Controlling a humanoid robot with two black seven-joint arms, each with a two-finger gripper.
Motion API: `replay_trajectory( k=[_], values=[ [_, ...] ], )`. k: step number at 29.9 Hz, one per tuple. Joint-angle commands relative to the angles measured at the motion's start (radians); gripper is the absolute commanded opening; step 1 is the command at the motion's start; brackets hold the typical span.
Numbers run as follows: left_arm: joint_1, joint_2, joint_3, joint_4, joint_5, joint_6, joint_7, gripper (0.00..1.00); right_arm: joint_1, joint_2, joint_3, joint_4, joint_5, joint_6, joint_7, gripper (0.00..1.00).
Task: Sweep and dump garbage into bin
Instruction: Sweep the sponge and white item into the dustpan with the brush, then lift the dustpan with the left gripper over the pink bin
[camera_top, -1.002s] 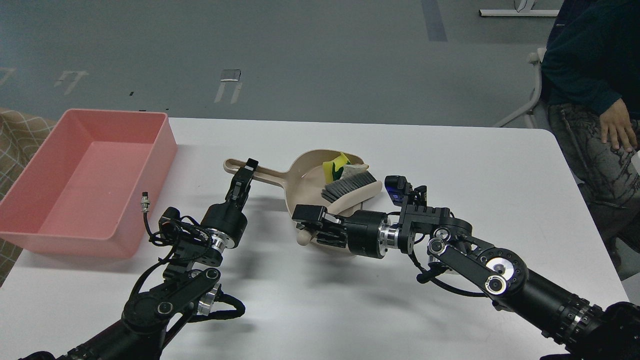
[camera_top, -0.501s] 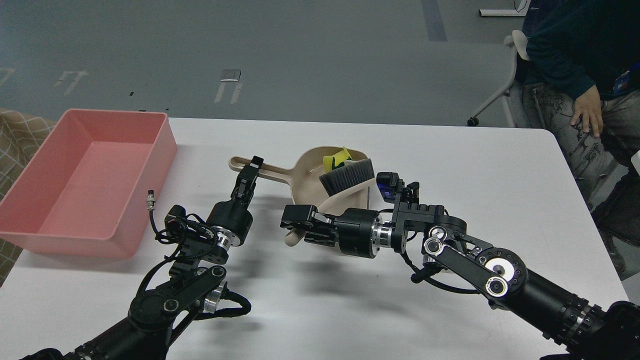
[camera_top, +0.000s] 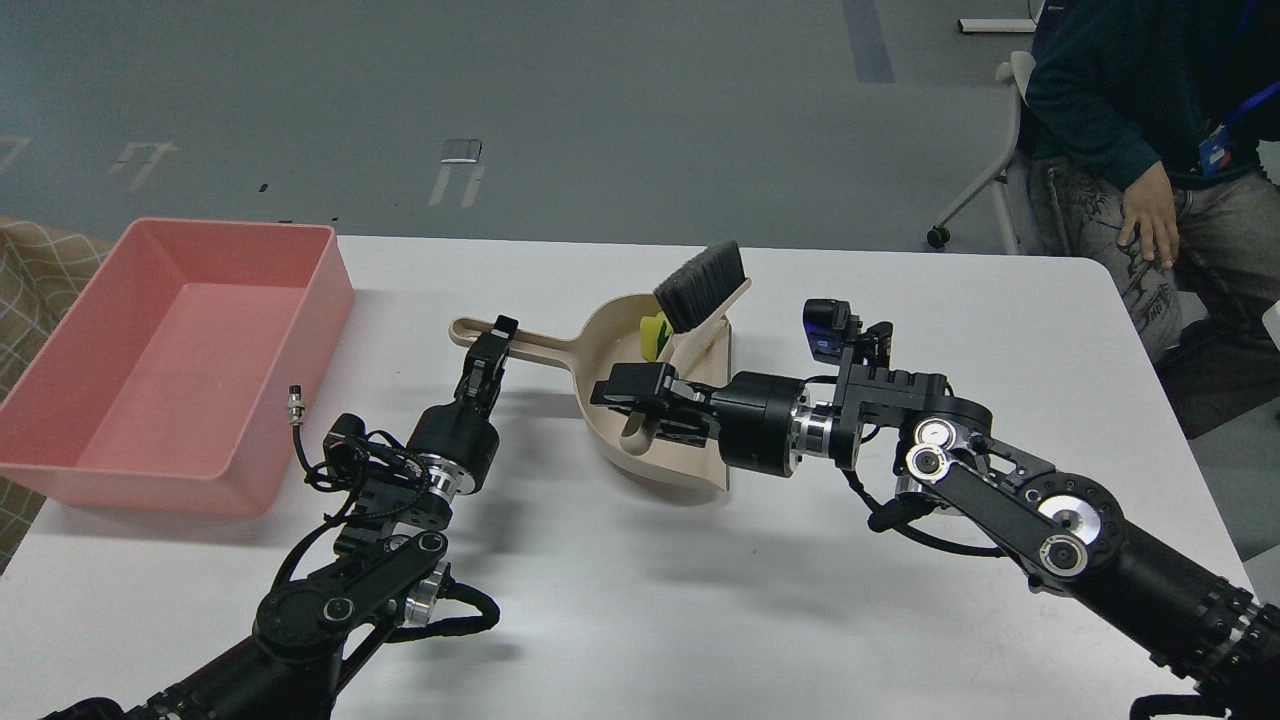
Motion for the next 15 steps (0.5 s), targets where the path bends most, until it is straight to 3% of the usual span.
replay_trajectory(
  k=[1, 15],
  values=[
    [-0.004, 0.001, -0.001, 0.001, -0.06, -0.004, 0.0, 0.0, 0.001, -0.055, 0.038, 0.014, -0.002, 0.0, -0.011, 0.0],
    [-0.027, 0.053, -0.022, -0.047, -0.219, -0.024, 0.0, 0.0, 0.01, -0.33, 0.06, -0.015, -0.016, 0.0, -0.063, 0.0]
  ],
)
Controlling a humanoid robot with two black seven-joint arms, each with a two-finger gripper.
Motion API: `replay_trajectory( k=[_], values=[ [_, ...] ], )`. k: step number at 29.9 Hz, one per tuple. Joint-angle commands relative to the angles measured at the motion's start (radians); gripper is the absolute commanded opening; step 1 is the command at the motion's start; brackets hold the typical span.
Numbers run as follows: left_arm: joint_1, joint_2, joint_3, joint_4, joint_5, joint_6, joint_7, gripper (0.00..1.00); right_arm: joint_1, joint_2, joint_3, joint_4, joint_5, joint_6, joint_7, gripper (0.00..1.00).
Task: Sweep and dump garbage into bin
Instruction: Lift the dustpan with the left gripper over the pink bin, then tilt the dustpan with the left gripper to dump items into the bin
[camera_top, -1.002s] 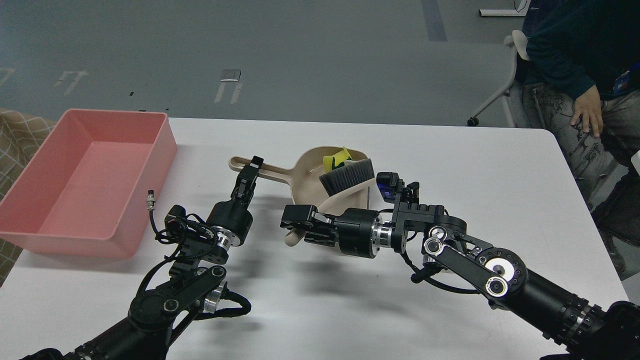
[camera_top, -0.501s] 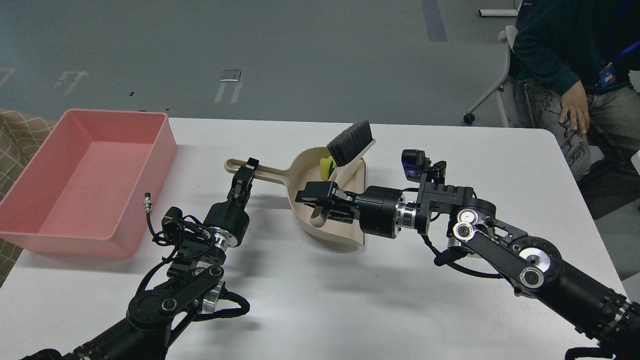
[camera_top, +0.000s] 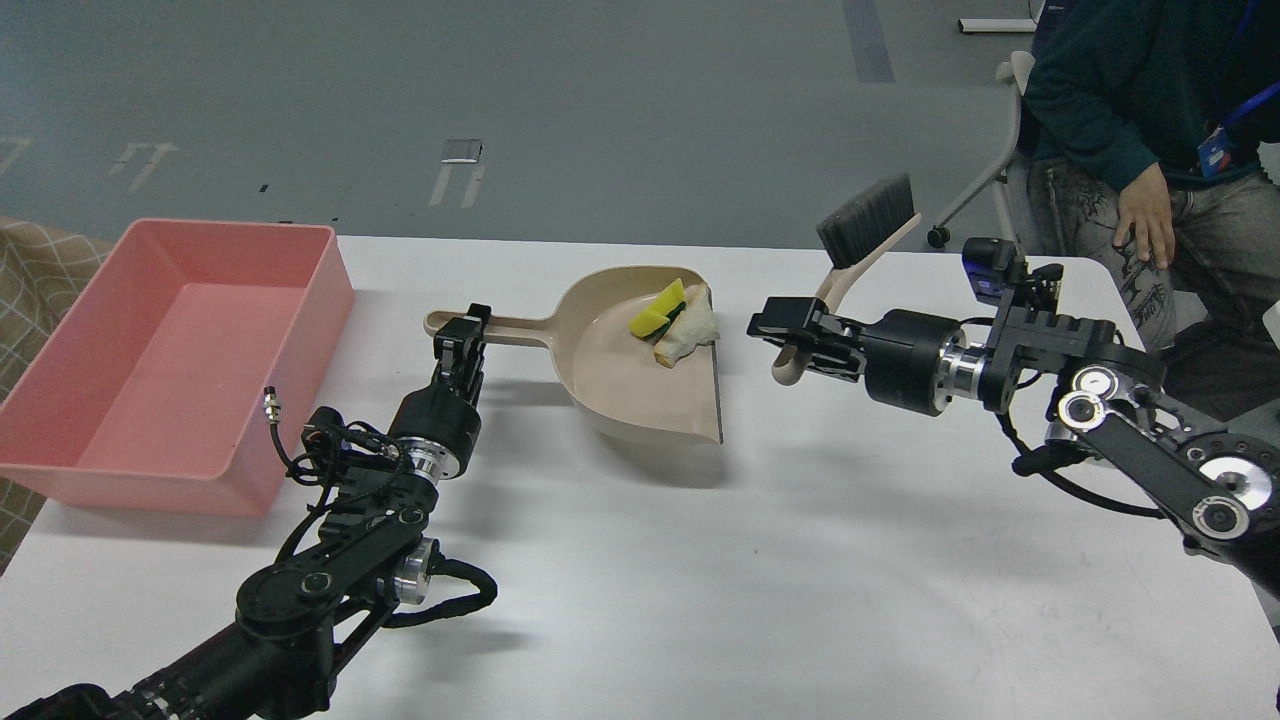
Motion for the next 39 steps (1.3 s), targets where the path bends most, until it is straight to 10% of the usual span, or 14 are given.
replay_trajectory(
  k=[1, 24, 39],
  values=[
    [-0.002, 0.019, -0.019, -0.026, -0.033, -0.002, 0.0, 0.0, -0.015, -0.066, -0.005, -0.013, -0.005, 0.0, -0.003, 0.0],
    [0.108, 0.7, -0.16, -0.417, -0.381, -0.142, 0.02, 0.0, -0.15, -0.111, -0.026, -0.013, -0.191, 0.0, -0.012, 0.0],
    [0.437, 0.764, -0.461, -0.402, -0.381, -0.297, 0.012, 0.0, -0.136, -0.106, -0.138, -0.005, -0.257, 0.0, -0.037, 0.0]
  ],
)
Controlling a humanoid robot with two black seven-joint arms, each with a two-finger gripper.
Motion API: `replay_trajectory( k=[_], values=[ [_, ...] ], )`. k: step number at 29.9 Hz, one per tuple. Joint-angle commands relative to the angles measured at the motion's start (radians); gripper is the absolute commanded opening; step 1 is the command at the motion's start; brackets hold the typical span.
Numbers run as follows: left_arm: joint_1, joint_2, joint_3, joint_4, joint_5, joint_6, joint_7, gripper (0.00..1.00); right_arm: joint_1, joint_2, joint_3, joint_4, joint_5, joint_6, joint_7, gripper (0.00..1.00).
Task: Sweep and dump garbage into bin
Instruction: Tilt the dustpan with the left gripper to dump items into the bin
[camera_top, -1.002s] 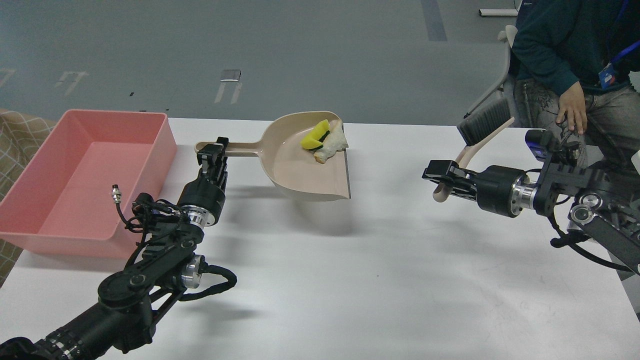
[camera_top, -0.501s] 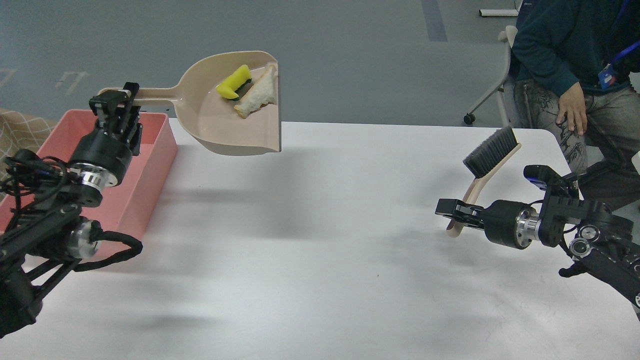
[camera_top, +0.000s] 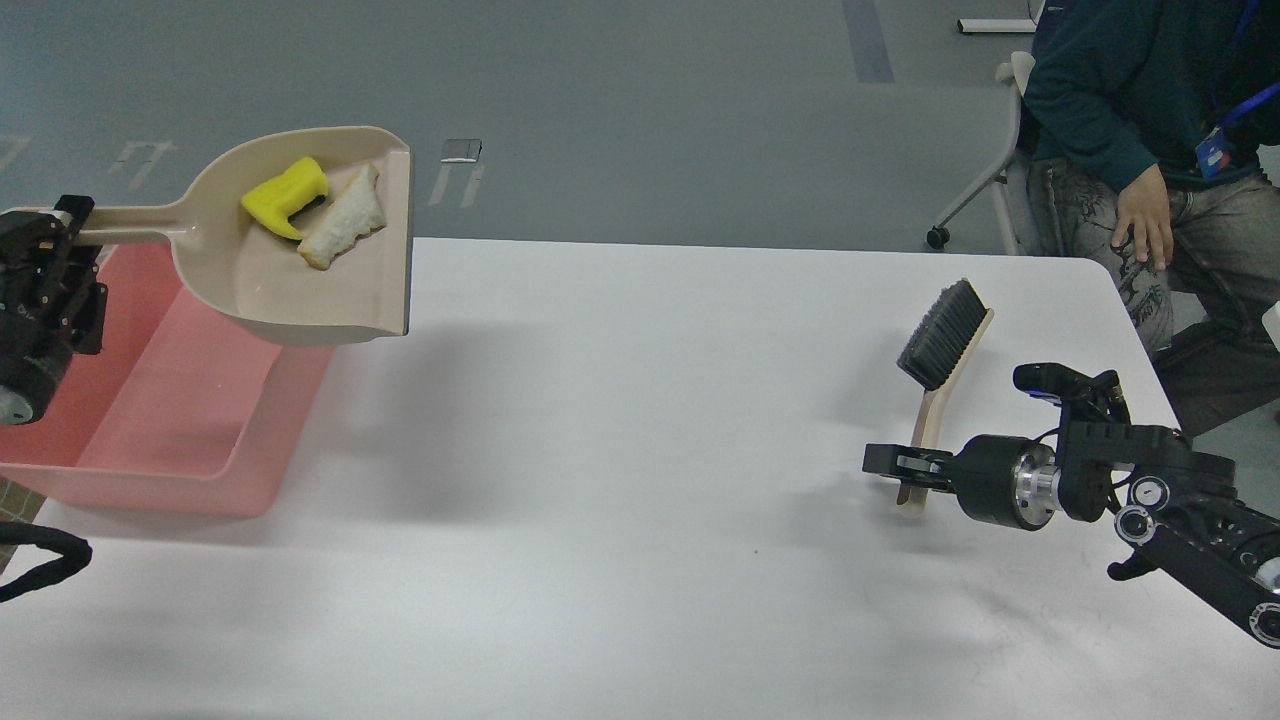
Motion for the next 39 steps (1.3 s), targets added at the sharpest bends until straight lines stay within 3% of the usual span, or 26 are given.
replay_trajectory(
  k=[1, 15, 26, 31, 39],
  values=[
    [0.042, -0.001, -0.026, 0.008, 0.0, -0.021, -0.004, 0.0, 0.004, 0.0, -0.019, 0.003, 0.0, 0.0, -0.005, 0.0],
    [0.099, 0.009, -0.071, 0.192, 0.012, -0.071, -0.032, 0.0, 0.002, 0.0, -0.022, 0.012, 0.003, 0.0, -0.006, 0.0],
    [0.097, 0.135, -0.072, 0.317, 0.051, -0.077, -0.057, 0.0, 0.001, 0.0, -0.034, 0.02, 0.004, 0.0, -0.006, 0.0],
    [0.097, 0.14, -0.072, 0.349, 0.173, -0.039, -0.057, 0.0, 0.004, 0.003, -0.042, 0.024, 0.004, 0.0, -0.006, 0.0],
    [0.097, 0.15, -0.071, 0.357, 0.384, 0.096, -0.057, 0.0, 0.005, 0.008, -0.043, 0.024, 0.004, 0.0, -0.006, 0.0]
  ],
)
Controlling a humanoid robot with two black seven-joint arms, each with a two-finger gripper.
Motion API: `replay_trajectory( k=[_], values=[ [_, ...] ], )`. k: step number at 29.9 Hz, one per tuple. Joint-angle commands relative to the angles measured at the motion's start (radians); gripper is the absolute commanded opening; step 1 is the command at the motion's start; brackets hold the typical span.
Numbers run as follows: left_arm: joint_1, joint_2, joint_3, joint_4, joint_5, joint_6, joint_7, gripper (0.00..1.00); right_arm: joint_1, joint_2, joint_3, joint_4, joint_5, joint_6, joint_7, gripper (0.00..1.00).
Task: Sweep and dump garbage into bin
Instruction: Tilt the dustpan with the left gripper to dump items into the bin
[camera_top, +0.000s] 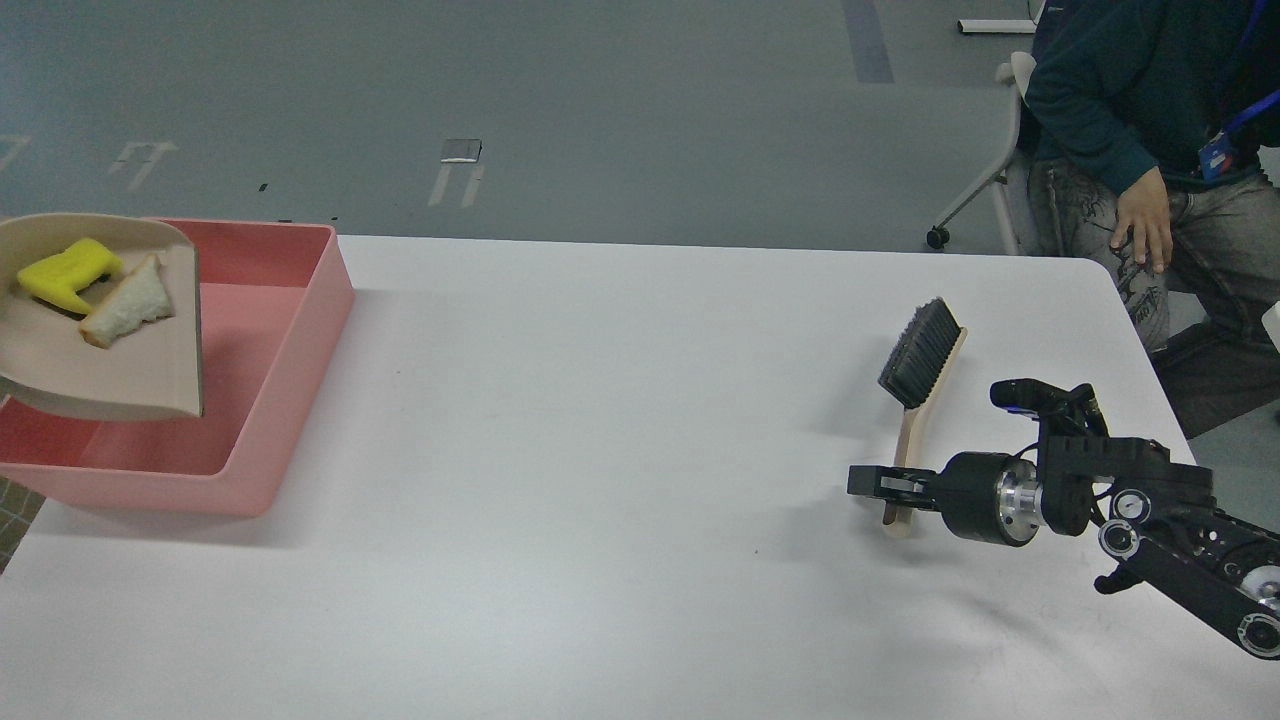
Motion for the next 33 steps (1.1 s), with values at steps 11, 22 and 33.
replay_trajectory(
  k=[11, 22, 33],
  values=[
    [-0.009, 0.061, 0.005, -0.004, 0.232, 0.164, 0.0, 0.0, 0.0, 0.001, 0.0, 0.001, 0.001, 0.0, 0.0, 0.0],
    [-0.015, 0.078, 0.002, -0.013, 0.251, 0.189, 0.0, 0.0, 0.002, 0.001, 0.001, 0.001, 0.003, 0.0, 0.0, 0.0],
    [-0.248, 0.078, 0.002, -0.017, 0.104, 0.12, 0.0, 0.0, 0.002, 0.0, 0.0, 0.003, 0.003, 0.0, 0.0, 0.0]
  ],
)
